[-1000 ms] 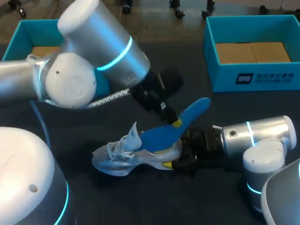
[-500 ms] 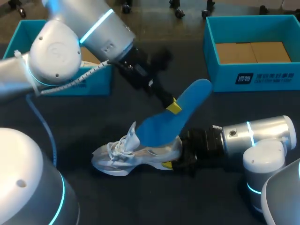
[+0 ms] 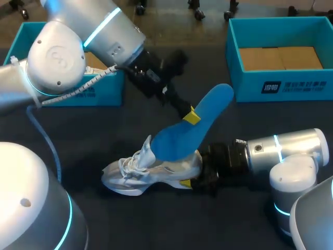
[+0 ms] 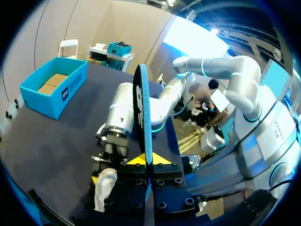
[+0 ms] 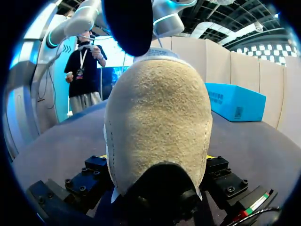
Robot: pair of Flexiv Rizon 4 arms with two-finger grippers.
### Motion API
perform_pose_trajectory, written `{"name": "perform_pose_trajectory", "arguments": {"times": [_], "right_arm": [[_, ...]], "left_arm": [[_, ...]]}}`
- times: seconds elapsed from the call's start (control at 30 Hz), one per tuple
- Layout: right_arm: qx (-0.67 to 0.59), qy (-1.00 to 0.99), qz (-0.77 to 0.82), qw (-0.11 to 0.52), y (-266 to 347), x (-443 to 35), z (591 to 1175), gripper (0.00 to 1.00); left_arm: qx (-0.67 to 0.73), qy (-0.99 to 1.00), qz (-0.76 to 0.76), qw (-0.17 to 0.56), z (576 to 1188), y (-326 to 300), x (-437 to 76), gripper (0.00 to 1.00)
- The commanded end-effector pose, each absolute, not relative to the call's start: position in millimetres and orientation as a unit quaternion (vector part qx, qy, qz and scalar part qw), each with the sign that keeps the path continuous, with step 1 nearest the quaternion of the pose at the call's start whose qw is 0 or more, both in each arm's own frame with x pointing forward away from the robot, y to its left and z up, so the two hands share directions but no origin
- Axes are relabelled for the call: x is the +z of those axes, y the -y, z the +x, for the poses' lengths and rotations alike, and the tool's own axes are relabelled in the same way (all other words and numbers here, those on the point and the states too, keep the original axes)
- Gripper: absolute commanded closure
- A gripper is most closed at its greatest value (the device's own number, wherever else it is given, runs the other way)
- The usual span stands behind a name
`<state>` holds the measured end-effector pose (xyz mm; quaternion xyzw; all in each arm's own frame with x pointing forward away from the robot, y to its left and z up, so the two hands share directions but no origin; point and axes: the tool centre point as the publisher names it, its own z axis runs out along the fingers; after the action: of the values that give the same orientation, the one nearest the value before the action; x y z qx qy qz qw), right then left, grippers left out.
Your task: Take the shoe out of the shoebox, open the shoe tongue, remove and reinsert the insole, then place the shoe into the shoebox
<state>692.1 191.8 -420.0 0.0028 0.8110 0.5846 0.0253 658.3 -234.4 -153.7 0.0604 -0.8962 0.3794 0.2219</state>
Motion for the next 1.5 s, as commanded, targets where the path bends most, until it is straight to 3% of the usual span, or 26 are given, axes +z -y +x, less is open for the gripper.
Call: {"name": "perform_pose_trajectory", "arguments": {"times": [0.03,0.27,0.93,1.3,1.5], "right_arm": [[0.583,-0.812,0.003,0.026,-192.4,-419.7,690.8,1.0],[0.583,-0.812,0.003,0.026,-192.4,-419.7,690.8,1.0],[0.583,-0.812,0.003,0.026,-192.4,-419.7,690.8,1.0],[0.583,-0.812,0.003,0.026,-192.4,-419.7,690.8,1.0],[0.583,-0.812,0.003,0.026,-192.4,-419.7,690.8,1.0]], "left_arm": [[0.42,0.876,0.073,0.225,656.2,222.0,-128.5,1.0],[0.475,0.846,0.06,0.235,645.6,214.8,-74.1,1.0],[0.475,0.846,0.06,0.235,645.6,214.8,-74.1,1.0],[0.586,0.78,0.088,0.202,633.7,171.3,31.1,1.0],[0.582,0.781,0.093,0.207,632.9,169.2,37.6,1.0]]}}
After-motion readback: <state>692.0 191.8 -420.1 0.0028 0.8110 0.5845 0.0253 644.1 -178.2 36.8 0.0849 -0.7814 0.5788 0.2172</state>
